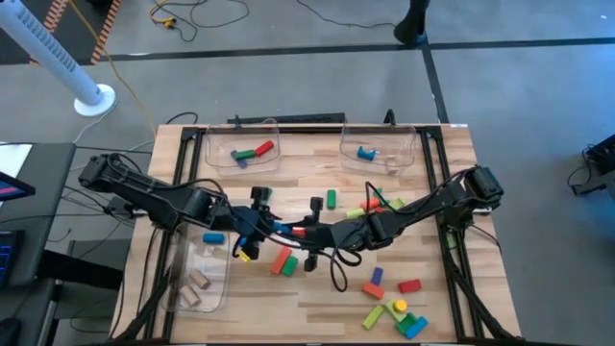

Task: Sort blocks by size
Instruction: Put the blue rectangular block on the top left transparent bin

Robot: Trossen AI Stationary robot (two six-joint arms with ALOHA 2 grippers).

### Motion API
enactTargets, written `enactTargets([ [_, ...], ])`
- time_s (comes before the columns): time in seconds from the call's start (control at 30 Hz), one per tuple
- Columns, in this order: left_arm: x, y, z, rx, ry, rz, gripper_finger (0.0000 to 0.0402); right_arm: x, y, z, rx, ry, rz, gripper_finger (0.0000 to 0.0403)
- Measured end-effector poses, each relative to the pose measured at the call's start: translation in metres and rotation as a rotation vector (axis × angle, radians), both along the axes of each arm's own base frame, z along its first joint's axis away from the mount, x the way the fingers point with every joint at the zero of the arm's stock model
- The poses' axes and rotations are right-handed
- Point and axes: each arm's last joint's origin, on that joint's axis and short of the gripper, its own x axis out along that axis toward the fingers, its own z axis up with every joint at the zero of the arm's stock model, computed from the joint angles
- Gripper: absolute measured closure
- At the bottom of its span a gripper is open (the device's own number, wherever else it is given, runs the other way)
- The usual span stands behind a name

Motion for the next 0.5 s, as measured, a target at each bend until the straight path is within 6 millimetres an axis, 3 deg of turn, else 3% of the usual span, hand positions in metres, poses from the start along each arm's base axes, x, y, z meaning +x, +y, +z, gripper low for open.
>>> enactTargets([
  [0.2, -0.001, 0.0011, -0.0009, 0.02, 0.01, 0.018, 0.0299, -0.0004, 0.0002, -0.0001, -0.012, 0.001, -0.021, 0.031],
  [0.5, -0.0012, 0.001, -0.0012, 0.045, 0.019, 0.001, 0.0348, -0.0004, 0.0, -0.0001, -0.011, 0.002, -0.022, 0.031],
])
